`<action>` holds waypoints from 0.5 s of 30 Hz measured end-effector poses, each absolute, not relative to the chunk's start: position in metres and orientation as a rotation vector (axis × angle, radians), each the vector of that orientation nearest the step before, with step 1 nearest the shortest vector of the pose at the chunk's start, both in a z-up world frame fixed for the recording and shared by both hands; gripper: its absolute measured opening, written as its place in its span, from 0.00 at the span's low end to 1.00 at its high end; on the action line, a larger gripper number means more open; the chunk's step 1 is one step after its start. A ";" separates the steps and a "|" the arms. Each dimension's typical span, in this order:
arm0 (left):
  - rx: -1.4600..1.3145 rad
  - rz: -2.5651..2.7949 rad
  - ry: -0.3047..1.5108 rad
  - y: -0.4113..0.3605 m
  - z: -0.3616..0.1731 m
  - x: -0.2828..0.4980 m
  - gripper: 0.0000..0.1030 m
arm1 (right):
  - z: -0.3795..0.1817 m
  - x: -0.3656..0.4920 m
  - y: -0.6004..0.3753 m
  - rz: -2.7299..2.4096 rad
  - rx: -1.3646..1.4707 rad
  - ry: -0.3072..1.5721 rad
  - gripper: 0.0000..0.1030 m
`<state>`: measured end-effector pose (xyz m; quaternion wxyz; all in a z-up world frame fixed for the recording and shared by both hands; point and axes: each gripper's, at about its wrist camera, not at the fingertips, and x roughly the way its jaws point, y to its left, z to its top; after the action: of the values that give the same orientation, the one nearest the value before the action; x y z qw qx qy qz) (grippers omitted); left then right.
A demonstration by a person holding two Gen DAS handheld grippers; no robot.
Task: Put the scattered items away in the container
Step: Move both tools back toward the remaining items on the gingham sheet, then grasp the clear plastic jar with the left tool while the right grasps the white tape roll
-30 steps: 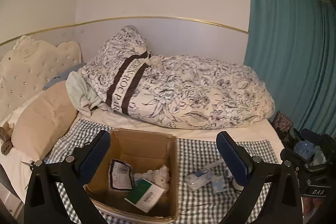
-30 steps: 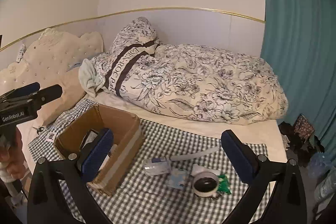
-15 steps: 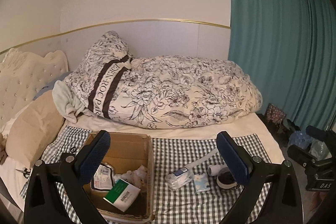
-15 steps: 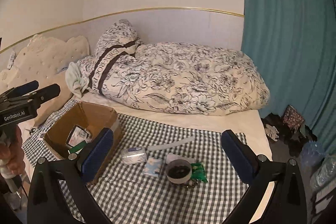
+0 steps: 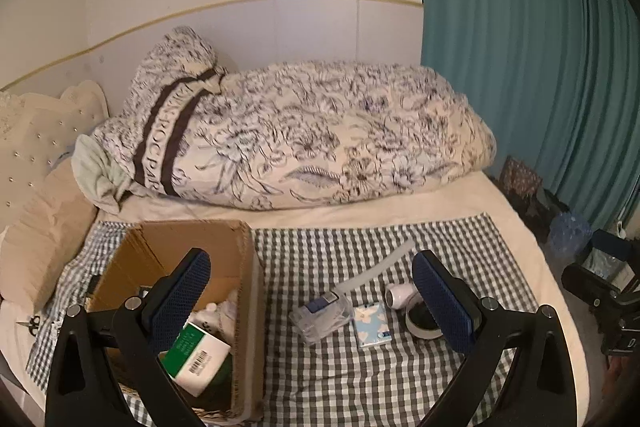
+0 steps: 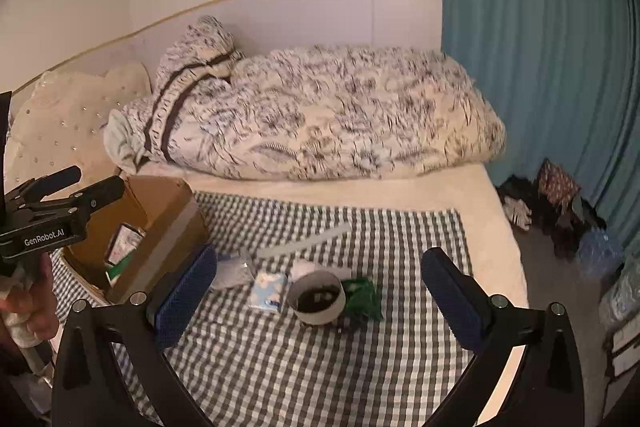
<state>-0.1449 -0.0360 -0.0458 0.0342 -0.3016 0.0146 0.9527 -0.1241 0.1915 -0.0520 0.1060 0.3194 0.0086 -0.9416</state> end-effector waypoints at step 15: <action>-1.161 2.820 0.074 -0.022 -0.131 -0.195 1.00 | -0.153 -0.166 0.202 -2.646 1.231 -0.048 0.92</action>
<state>-0.1948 -0.0219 -0.1310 0.0455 -0.3804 0.0242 0.9234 -0.1663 0.2021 -0.1528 0.1113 0.4192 -0.0164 -0.9009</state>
